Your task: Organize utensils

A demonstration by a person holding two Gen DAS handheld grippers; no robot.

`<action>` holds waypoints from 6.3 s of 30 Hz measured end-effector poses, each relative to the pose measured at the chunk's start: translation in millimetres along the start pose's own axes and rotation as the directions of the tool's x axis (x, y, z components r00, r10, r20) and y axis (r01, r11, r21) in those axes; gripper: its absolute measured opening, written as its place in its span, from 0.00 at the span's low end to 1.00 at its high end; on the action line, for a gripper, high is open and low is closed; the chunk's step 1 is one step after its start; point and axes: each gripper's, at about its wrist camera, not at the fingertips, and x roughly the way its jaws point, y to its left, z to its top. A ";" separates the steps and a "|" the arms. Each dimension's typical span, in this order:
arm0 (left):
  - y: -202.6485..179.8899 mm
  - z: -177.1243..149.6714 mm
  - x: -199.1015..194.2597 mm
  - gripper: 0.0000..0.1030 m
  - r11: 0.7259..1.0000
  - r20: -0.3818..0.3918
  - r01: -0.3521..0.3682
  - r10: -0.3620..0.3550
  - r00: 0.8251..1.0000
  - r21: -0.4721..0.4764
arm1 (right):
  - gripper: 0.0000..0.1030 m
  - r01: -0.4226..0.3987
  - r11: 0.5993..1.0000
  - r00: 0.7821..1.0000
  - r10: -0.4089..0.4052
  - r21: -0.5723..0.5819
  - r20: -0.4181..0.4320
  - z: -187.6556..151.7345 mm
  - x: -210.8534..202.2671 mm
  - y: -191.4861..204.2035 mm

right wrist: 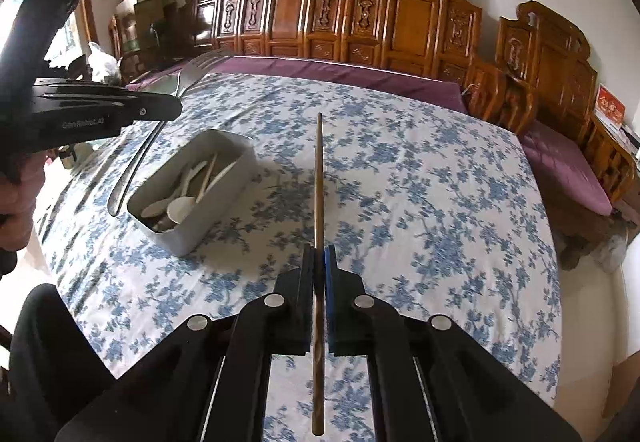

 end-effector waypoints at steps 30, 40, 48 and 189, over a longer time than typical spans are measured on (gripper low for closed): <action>91.1 -35.1 106.4 0.06 0.996 -0.147 -0.052 0.041 0.988 -0.071 | 0.06 -0.121 0.992 0.991 0.120 -0.021 -0.054 33.3 86.4 62.1; 93.2 -49.9 123.8 0.06 0.996 -0.188 -0.037 0.020 0.982 -0.086 | 0.06 -0.140 0.990 0.988 0.139 -0.016 -0.068 35.8 101.8 68.9; 107.7 -53.0 94.1 0.06 0.994 -0.144 -0.035 0.020 0.989 -0.105 | 0.06 -0.144 0.989 0.987 0.142 -0.023 -0.071 40.2 104.3 82.1; -0.1 -113.6 -188.6 0.93 0.984 0.225 -0.047 0.086 0.971 -0.173 | 0.98 0.097 0.969 0.953 -0.157 0.228 0.260 -42.5 -154.6 72.1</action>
